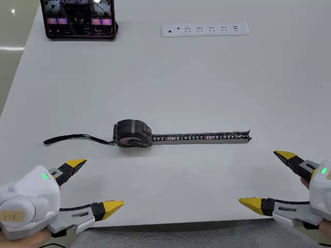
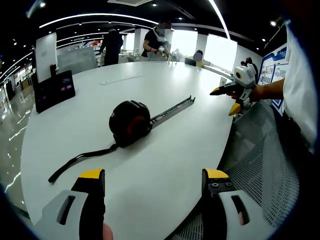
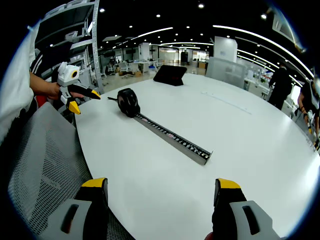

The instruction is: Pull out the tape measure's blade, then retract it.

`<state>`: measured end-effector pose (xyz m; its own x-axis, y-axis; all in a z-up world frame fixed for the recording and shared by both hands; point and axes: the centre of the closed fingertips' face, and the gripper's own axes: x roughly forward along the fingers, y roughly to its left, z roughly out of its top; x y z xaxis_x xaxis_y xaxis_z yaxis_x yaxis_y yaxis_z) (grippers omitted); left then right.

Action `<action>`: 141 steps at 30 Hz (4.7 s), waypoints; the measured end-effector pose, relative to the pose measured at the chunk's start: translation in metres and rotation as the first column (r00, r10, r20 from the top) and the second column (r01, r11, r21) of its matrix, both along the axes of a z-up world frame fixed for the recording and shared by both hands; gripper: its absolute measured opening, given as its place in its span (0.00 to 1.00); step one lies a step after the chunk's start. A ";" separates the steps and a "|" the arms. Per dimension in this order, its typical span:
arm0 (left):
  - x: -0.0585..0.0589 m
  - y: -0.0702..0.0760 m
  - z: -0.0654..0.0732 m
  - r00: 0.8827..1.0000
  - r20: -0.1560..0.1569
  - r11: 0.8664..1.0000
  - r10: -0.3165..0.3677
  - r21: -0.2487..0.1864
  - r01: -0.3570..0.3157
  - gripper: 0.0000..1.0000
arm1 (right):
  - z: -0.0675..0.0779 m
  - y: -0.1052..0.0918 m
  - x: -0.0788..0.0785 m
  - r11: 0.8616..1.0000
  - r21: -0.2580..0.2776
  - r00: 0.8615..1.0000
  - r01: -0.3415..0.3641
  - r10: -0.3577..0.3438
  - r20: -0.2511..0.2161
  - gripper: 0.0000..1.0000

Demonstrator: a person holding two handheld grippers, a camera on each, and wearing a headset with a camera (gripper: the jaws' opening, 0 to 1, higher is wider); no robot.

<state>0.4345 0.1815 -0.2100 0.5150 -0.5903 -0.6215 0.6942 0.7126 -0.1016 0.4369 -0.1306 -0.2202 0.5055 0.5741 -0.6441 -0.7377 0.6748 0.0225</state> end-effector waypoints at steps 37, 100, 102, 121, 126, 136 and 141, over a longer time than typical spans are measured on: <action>0.000 -0.001 0.001 0.999 -0.015 0.999 0.030 -0.034 -0.030 0.81 | 0.004 -0.002 -0.002 1.000 0.002 1.000 0.002 -0.002 -0.004 0.92; 0.006 0.003 0.004 0.998 -0.012 0.996 0.067 -0.052 -0.068 0.95 | 0.011 -0.002 -0.005 1.000 0.025 1.000 0.011 -0.011 -0.021 0.99; 0.006 0.004 0.004 0.998 -0.012 0.996 0.069 -0.054 -0.069 0.95 | 0.012 -0.003 -0.005 0.999 0.032 1.000 0.017 -0.017 -0.021 0.99; 0.011 0.002 0.005 0.998 -0.006 0.996 0.070 -0.052 -0.070 0.93 | 0.012 -0.004 0.001 1.000 0.021 1.000 0.004 -0.004 -0.017 0.99; 0.018 -0.002 0.007 0.997 -0.001 0.996 0.075 -0.058 -0.075 0.93 | 0.014 -0.003 0.009 1.000 0.018 1.000 -0.004 0.004 -0.010 0.99; 0.026 -0.014 0.008 0.998 0.004 0.995 0.068 -0.070 -0.068 0.93 | 0.016 -0.005 0.019 1.000 0.008 1.000 -0.019 0.019 -0.002 0.98; 0.031 -0.015 0.009 0.998 0.006 0.995 0.069 -0.076 -0.068 0.93 | 0.016 -0.005 0.020 1.000 0.008 1.000 -0.021 0.021 -0.004 0.97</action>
